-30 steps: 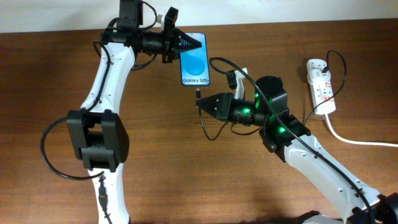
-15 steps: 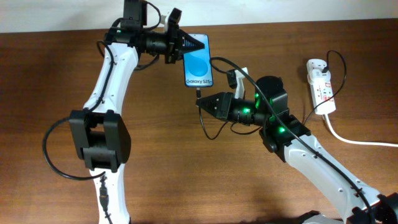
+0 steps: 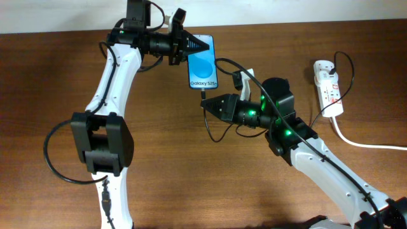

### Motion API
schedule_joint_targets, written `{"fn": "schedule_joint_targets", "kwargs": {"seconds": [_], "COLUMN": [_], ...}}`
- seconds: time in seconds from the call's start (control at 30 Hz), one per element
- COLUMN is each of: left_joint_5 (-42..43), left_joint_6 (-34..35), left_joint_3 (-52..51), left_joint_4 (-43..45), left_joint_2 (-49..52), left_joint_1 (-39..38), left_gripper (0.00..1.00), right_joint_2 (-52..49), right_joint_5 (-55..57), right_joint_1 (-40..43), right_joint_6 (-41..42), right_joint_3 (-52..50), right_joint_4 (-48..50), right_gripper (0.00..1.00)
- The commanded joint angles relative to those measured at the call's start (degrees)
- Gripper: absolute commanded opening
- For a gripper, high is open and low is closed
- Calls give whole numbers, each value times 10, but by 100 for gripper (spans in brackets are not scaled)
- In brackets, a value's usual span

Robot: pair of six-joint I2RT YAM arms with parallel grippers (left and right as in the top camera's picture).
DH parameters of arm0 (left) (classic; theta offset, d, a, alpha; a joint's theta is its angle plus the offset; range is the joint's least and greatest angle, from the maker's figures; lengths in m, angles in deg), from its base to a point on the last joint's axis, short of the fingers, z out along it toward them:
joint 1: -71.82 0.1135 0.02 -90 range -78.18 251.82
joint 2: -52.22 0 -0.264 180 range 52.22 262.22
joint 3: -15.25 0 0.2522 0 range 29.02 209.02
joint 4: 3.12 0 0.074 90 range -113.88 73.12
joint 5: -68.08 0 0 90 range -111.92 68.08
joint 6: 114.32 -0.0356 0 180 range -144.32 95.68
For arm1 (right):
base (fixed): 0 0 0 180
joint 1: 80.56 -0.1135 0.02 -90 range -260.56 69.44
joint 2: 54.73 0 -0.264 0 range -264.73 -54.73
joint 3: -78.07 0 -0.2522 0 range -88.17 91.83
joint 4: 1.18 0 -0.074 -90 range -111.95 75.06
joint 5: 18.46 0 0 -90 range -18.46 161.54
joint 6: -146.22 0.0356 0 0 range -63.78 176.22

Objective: Plug charger to phone and switch on socket
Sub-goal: 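Push the USB-C plug upward into the phone's port with the right gripper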

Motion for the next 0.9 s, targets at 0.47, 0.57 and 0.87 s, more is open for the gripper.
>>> {"fn": "schedule_joint_targets", "kwargs": {"seconds": [0.47, 0.57, 0.87], "left_joint_5": [46, 46, 45], "left_joint_6": [1, 1, 1], "left_joint_3": [6, 6, 6], "left_joint_4": [1, 1, 1], "left_joint_2": [-3, -3, -3], "left_joint_1": [0, 0, -3], "left_gripper": [0, 0, 0], "right_joint_2": [0, 0, 0], "right_joint_5": [18, 18, 19], "right_joint_1": [21, 26, 25], "right_joint_6": [-9, -10, -10], "right_joint_3": [0, 0, 0], "right_joint_4": [2, 2, 3], "right_gripper": [4, 4, 4]}}
